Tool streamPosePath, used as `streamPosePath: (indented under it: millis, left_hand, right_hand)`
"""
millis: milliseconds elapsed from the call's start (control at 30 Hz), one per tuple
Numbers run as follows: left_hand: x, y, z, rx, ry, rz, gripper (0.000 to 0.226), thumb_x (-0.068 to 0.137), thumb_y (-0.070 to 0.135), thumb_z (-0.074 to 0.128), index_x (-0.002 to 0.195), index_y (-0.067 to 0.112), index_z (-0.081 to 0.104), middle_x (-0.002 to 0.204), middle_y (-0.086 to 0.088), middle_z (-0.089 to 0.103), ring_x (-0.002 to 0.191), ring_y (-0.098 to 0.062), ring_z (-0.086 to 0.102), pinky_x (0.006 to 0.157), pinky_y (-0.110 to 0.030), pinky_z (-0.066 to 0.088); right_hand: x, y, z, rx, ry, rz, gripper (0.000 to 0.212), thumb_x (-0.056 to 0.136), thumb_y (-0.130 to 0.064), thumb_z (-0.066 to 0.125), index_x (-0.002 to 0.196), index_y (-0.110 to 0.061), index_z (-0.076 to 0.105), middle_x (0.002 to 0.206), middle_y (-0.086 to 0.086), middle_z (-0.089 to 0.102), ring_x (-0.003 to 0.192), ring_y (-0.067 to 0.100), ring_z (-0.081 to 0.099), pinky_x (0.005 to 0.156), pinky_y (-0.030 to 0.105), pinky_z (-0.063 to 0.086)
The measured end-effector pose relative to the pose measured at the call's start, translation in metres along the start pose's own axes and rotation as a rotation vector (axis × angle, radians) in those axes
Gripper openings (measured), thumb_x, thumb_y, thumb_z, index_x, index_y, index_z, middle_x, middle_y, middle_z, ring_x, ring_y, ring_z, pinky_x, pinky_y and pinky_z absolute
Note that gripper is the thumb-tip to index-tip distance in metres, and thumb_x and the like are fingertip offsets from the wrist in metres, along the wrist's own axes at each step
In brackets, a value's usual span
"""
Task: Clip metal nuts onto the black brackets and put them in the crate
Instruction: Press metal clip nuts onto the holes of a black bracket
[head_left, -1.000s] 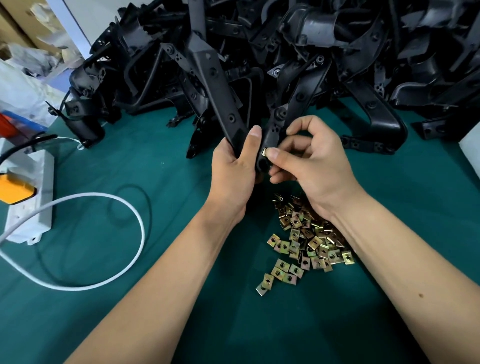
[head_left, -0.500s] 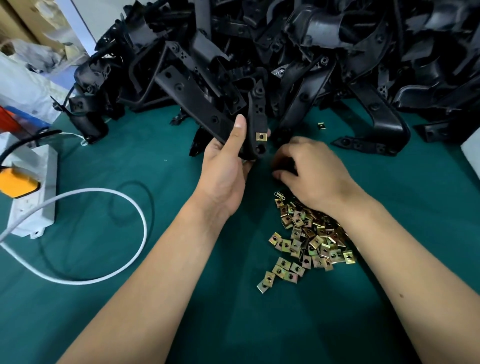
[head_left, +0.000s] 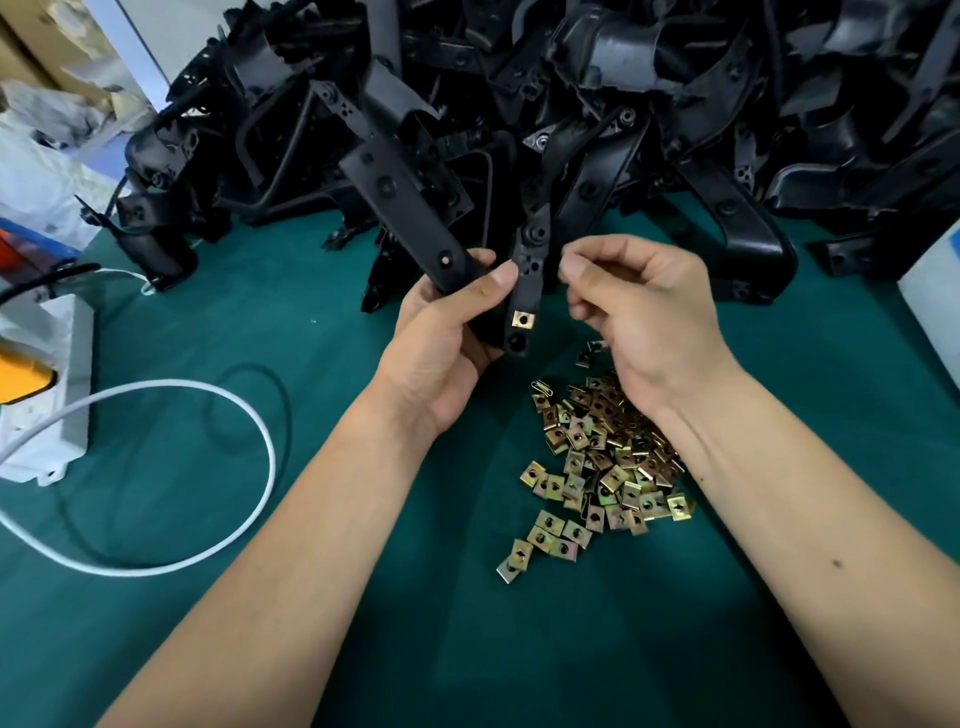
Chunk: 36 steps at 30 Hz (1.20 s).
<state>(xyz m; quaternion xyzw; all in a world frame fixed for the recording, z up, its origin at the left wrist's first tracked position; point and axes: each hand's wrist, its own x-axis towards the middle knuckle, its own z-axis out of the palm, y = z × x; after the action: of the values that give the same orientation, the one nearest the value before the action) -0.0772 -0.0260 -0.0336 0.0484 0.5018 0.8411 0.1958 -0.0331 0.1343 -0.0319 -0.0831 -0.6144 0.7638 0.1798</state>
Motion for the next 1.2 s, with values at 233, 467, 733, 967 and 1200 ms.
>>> streamPosePath:
  millis: [233, 467, 733, 967, 1200]
  left_hand:
    - [-0.001, 0.002, 0.0, -0.013, 0.005, -0.041, 0.023, 0.094, 0.011, 0.068, 0.113, 0.012, 0.055, 0.107, -0.013, 0.067, 0.101, -0.032, 0.062, 0.089, -0.048, 0.054]
    - [-0.002, 0.0, 0.005, 0.015, 0.011, -0.032, 0.029, 0.091, 0.01, 0.069, 0.116, 0.012, 0.054, 0.109, -0.014, 0.066, 0.094, -0.028, 0.062, 0.08, -0.042, 0.054]
    - [-0.003, -0.003, 0.006, 0.013, 0.038, -0.005, 0.027, 0.094, 0.013, 0.069, 0.117, 0.011, 0.056, 0.106, -0.014, 0.068, 0.091, -0.027, 0.063, 0.074, -0.038, 0.055]
    - [-0.002, -0.006, 0.006, 0.036, 0.039, 0.011, 0.025, 0.096, 0.015, 0.068, 0.118, 0.01, 0.057, 0.108, -0.017, 0.067, 0.1, -0.034, 0.059, 0.086, -0.047, 0.052]
    - [-0.004, -0.008, 0.011, 0.028, 0.06, -0.002, 0.028, 0.097, 0.017, 0.067, 0.123, 0.007, 0.062, 0.106, -0.014, 0.07, 0.101, -0.033, 0.062, 0.082, -0.042, 0.057]
  right_hand:
    - [-0.006, 0.002, 0.009, 0.15, -0.011, 0.03, 0.014, 0.09, 0.002, 0.073, 0.099, -0.008, 0.077, 0.089, 0.011, 0.077, 0.077, 0.017, 0.071, 0.075, 0.026, 0.057]
    - [-0.008, 0.004, 0.013, 0.207, 0.012, 0.133, 0.016, 0.096, 0.003, 0.065, 0.106, -0.003, 0.075, 0.109, 0.018, 0.077, 0.106, 0.031, 0.074, 0.094, 0.039, 0.06]
    - [-0.01, 0.002, 0.015, 0.245, 0.054, 0.151, 0.01, 0.094, 0.0, 0.069, 0.095, -0.009, 0.073, 0.087, 0.004, 0.077, 0.083, 0.016, 0.074, 0.081, 0.029, 0.059]
    - [-0.013, 0.003, 0.019, 0.232, 0.088, 0.128, 0.008, 0.092, 0.0, 0.071, 0.094, -0.008, 0.074, 0.092, 0.016, 0.069, 0.086, 0.019, 0.07, 0.08, 0.028, 0.058]
    - [-0.013, 0.001, 0.018, 0.254, 0.097, 0.127, 0.014, 0.091, 0.0, 0.072, 0.101, -0.009, 0.07, 0.085, 0.008, 0.076, 0.087, 0.021, 0.071, 0.088, 0.035, 0.059]
